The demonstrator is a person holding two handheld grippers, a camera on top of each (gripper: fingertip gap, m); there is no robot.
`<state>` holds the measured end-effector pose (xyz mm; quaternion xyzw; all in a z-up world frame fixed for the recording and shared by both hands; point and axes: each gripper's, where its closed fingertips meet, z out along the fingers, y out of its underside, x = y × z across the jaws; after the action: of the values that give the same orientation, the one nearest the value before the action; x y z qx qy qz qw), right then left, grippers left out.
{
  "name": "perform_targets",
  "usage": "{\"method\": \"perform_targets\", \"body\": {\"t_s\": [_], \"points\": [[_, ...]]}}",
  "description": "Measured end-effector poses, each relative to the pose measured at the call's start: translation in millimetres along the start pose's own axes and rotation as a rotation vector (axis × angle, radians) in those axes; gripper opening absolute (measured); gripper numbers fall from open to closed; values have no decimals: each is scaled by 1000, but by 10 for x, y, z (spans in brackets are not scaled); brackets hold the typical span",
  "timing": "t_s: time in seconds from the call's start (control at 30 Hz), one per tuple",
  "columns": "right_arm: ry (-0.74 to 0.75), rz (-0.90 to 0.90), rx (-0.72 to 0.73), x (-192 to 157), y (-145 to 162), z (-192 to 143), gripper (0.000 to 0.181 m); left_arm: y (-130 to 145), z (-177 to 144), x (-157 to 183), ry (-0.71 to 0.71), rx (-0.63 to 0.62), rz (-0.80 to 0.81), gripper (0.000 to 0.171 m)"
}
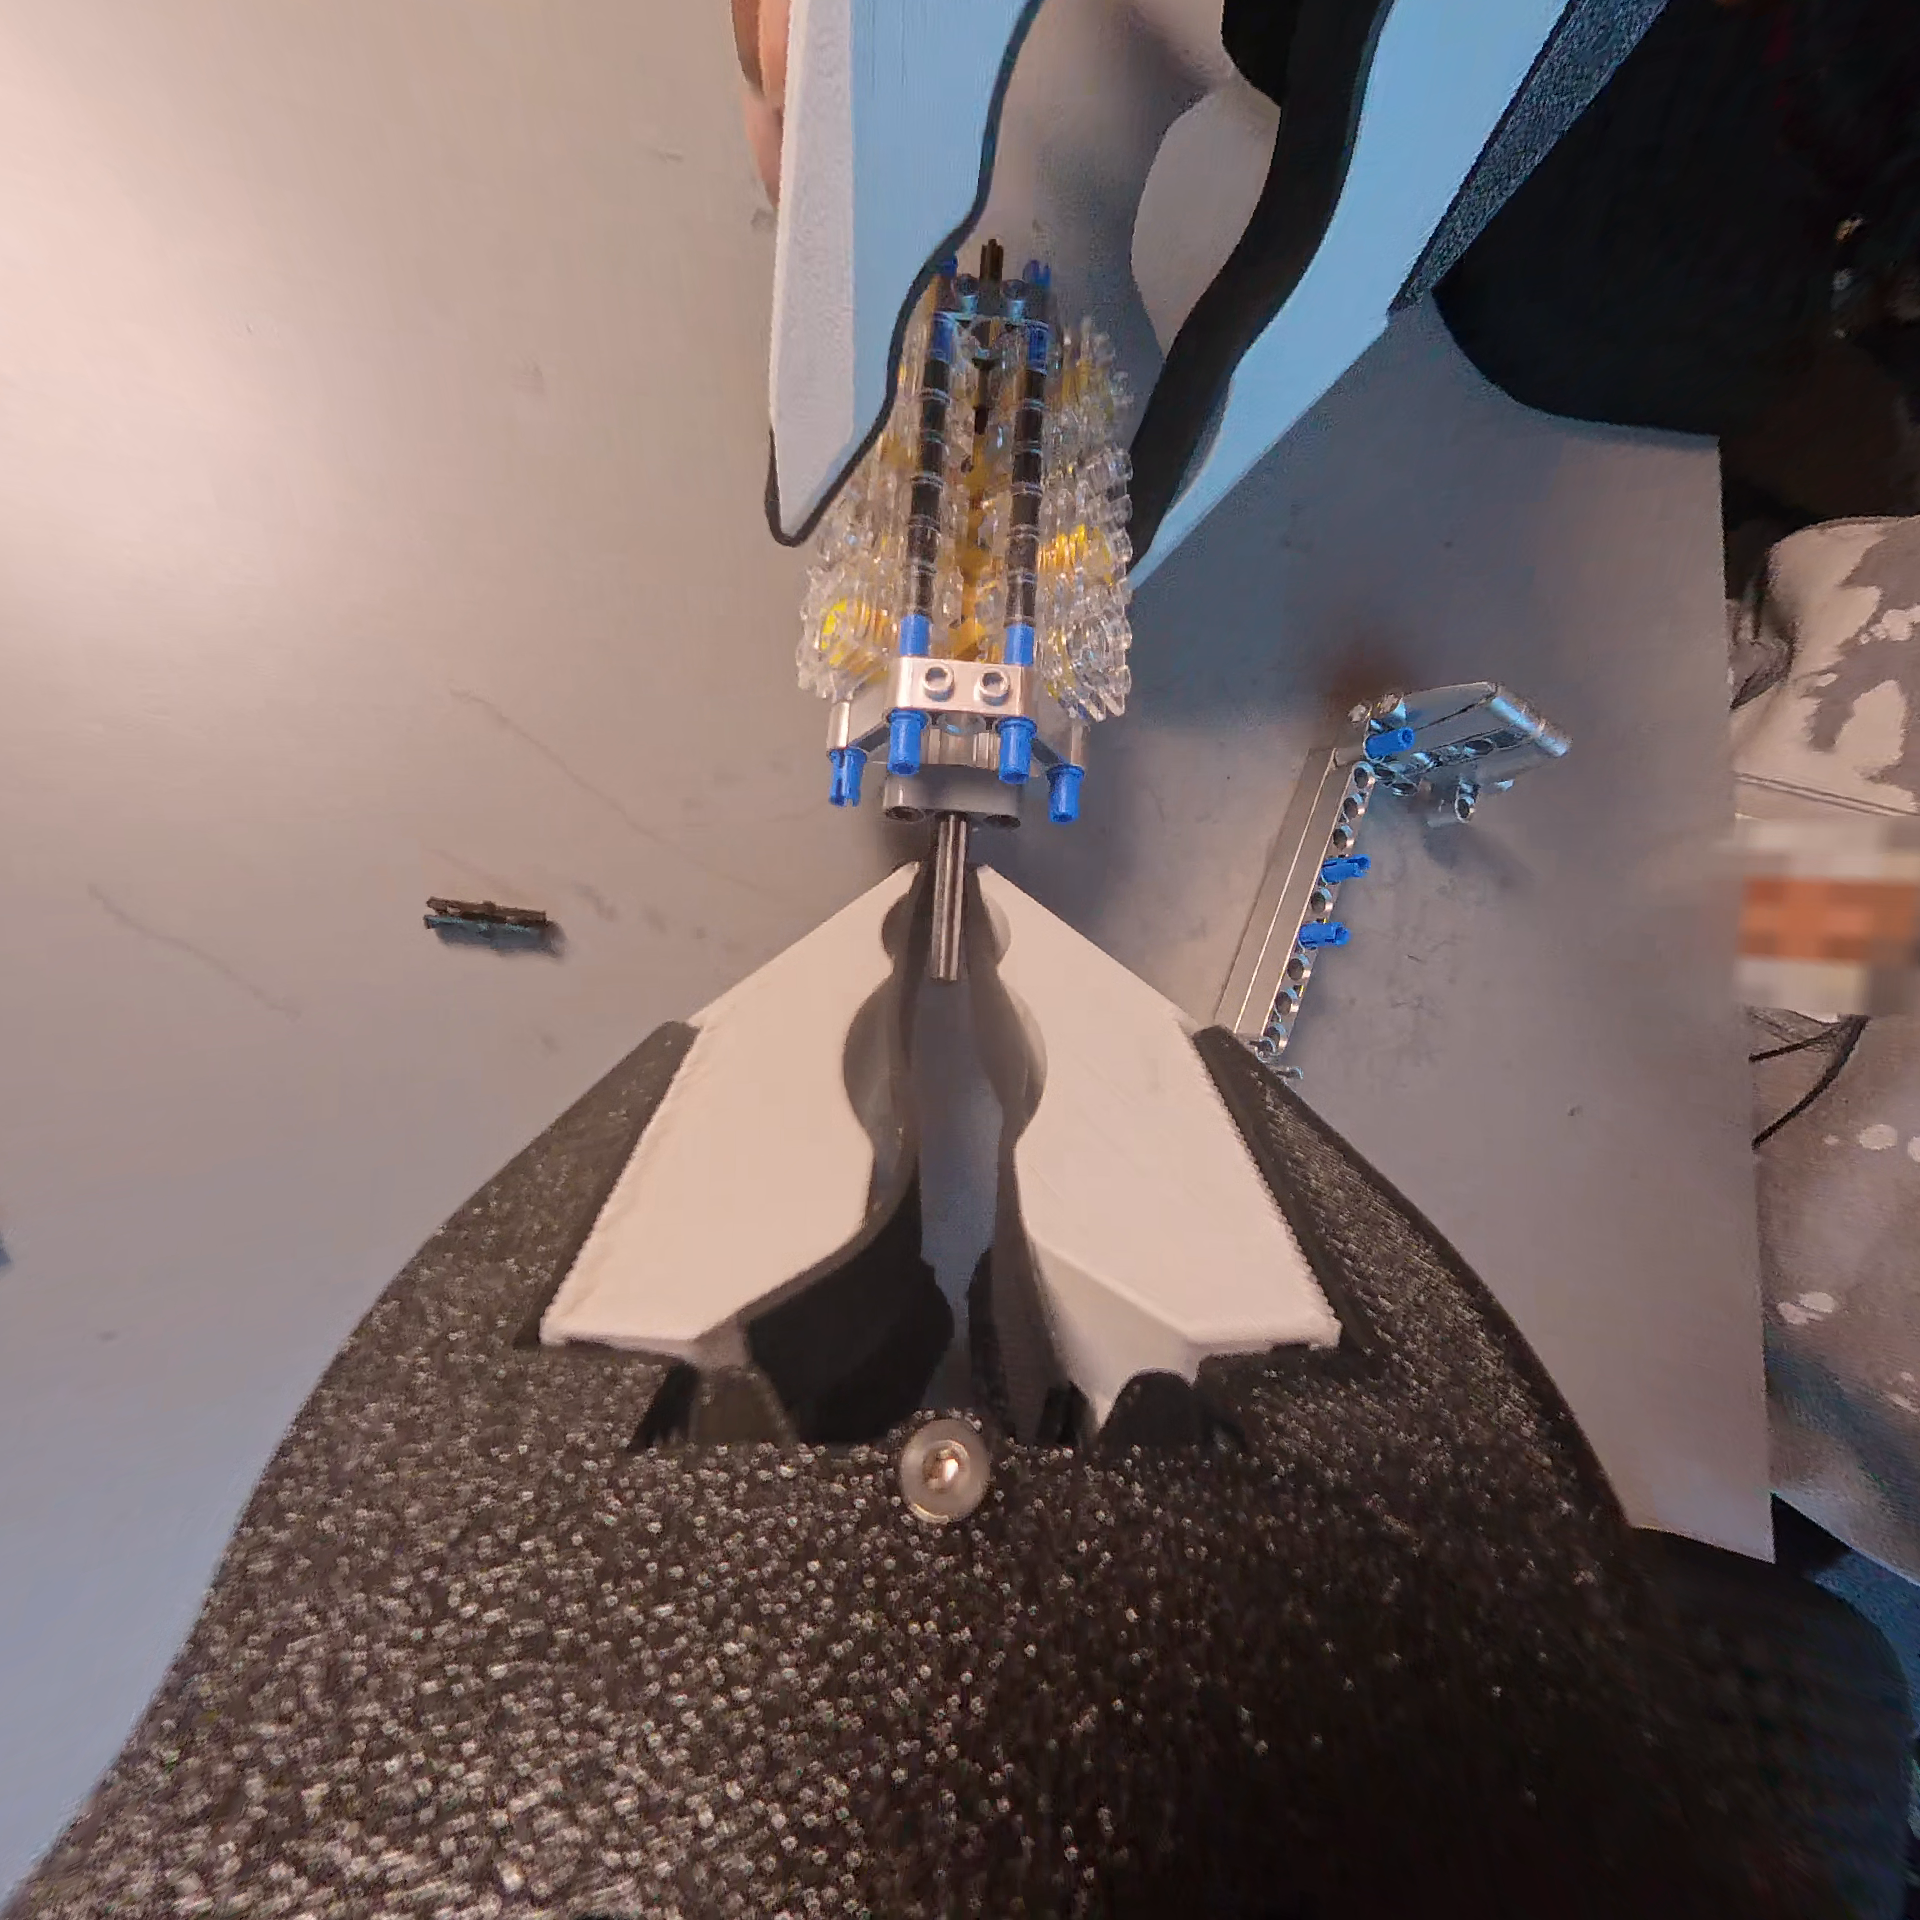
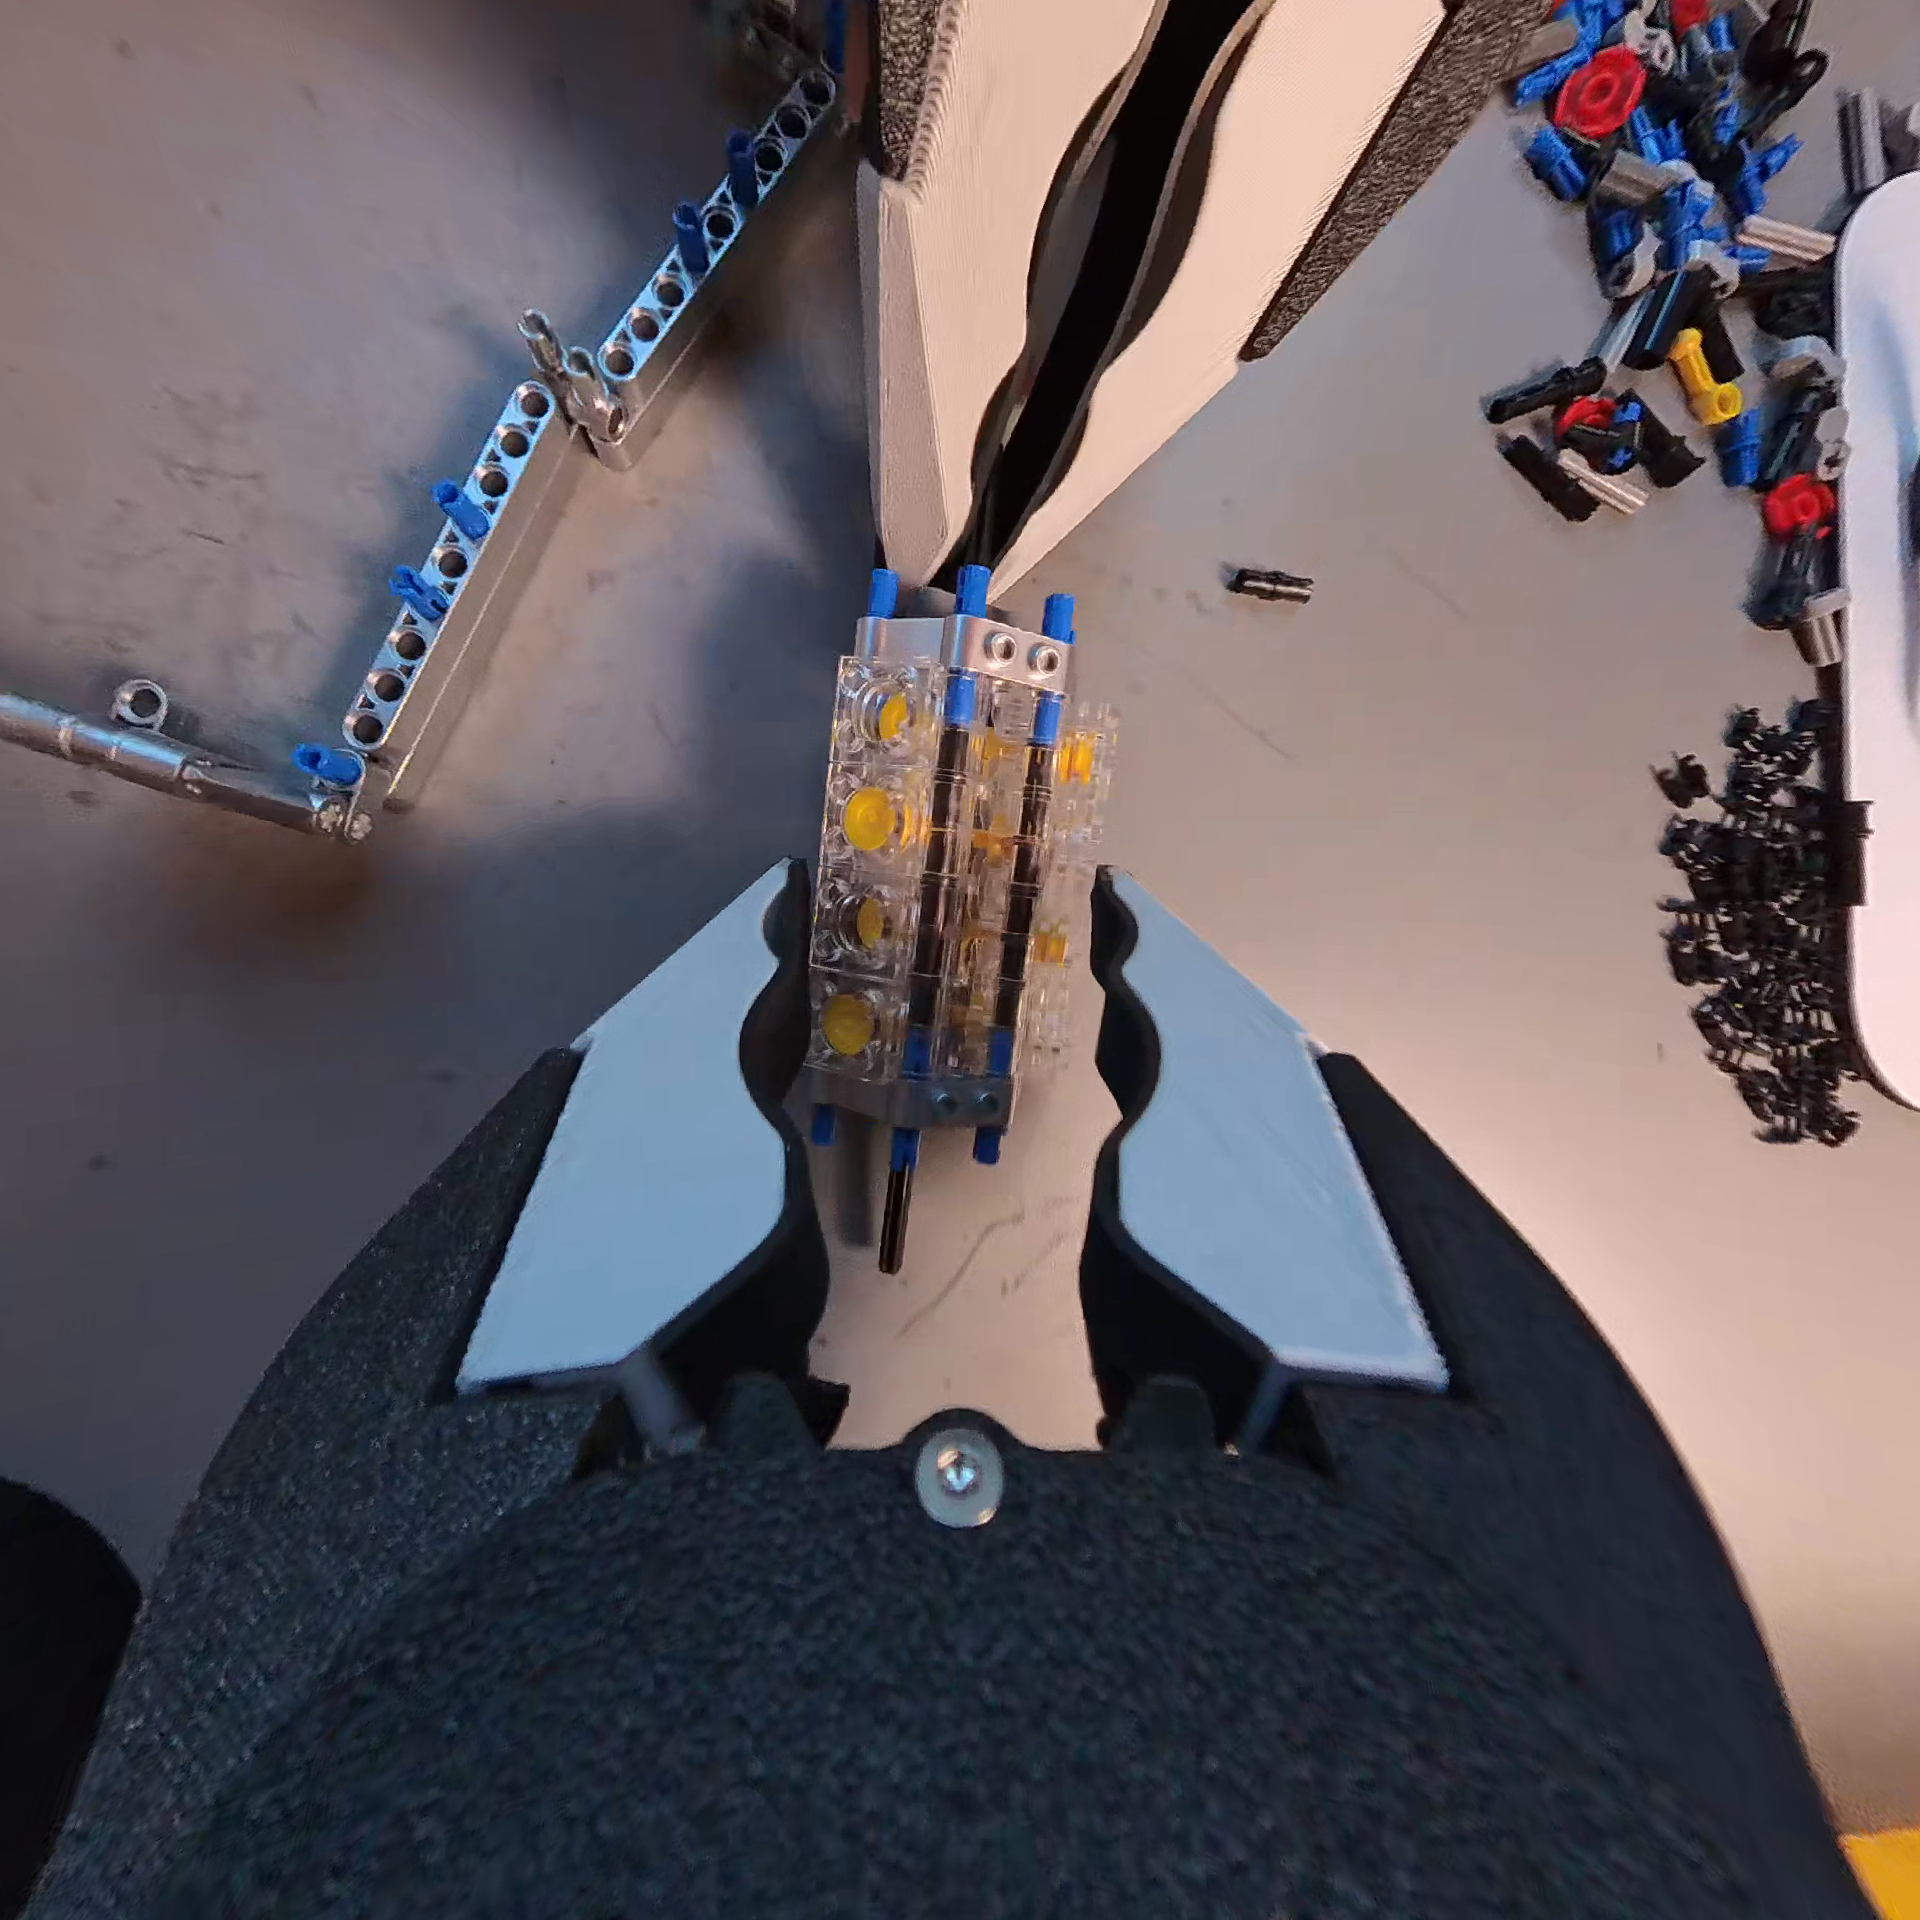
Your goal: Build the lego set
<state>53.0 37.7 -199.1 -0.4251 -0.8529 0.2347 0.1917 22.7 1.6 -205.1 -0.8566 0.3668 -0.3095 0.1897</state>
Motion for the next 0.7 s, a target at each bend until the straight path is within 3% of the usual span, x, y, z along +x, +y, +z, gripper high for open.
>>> {"method": "perform_targets", "body": {"t_s": [0.03, 0.37, 0.6, 0.7], "points": [[-9, 15, 9, 8, -23, -5, 49, 12, -8, 6, 7, 4, -5, 3], [-50, 76, 29, -4, -89, -66, 49, 104, -245, -39, -124, 80, 41, 7], [-146, 216, 61, 13, -80, -164, 52, 151, -308, -61, -211, 120, 51, 7], [-165, 244, 53, 9, -77, -138, 34, 159, -239, -61, -223, 114, 49, 8]]}}
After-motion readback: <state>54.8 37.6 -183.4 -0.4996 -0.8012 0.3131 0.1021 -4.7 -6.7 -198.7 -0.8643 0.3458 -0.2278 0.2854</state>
